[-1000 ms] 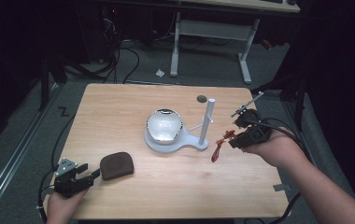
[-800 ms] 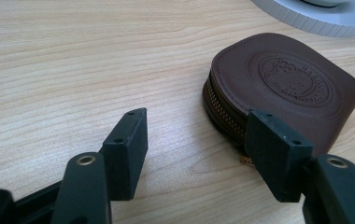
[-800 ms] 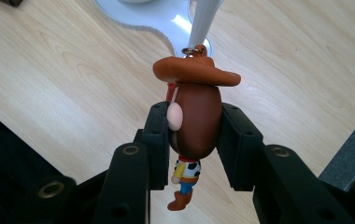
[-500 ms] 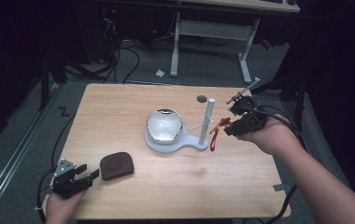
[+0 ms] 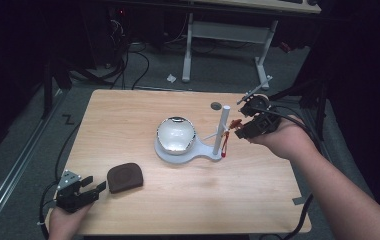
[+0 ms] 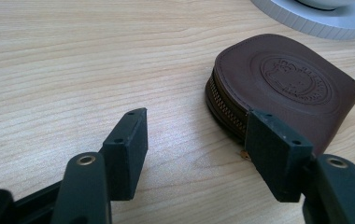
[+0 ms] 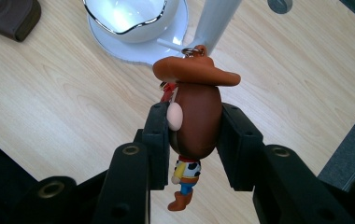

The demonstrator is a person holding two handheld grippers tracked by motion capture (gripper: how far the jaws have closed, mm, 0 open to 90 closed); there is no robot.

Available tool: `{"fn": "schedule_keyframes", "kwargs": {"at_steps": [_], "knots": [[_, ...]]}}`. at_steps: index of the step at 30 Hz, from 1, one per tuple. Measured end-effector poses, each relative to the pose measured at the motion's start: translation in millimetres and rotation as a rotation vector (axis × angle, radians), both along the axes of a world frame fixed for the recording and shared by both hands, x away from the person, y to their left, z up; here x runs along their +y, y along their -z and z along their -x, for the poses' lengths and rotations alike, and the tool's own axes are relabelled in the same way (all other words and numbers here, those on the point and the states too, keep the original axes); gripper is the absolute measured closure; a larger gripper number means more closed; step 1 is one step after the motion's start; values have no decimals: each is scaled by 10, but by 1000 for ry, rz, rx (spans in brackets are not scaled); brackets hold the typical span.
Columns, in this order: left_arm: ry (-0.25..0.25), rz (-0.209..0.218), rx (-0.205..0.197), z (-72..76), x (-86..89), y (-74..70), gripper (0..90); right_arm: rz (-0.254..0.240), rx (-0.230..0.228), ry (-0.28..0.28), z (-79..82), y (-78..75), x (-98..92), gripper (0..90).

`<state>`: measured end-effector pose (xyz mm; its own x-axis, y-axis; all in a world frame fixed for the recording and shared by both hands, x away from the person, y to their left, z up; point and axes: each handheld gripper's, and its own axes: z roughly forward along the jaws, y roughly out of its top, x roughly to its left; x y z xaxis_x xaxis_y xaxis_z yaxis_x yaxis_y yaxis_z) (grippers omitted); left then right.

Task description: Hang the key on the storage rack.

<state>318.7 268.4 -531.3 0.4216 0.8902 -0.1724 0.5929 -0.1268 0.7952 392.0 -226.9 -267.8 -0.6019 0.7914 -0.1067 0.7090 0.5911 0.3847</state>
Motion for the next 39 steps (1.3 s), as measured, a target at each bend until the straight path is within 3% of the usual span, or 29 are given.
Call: {"fn": "schedule_keyframes", "kwargs": {"at_steps": [10,21,29,39], "knots": [[-2,4,0,7,11,-1,398,6,-2,11,-98,33,60,667],[-2,2,0,5,7,1,398,-12,12,46,-88,179,-135,666],[0,-3,3,7,-2,3,398,-53,47,59,-61,484,-249,666],[3,-4,3,5,-4,3,398,-85,79,69,-98,817,-256,666]]}}
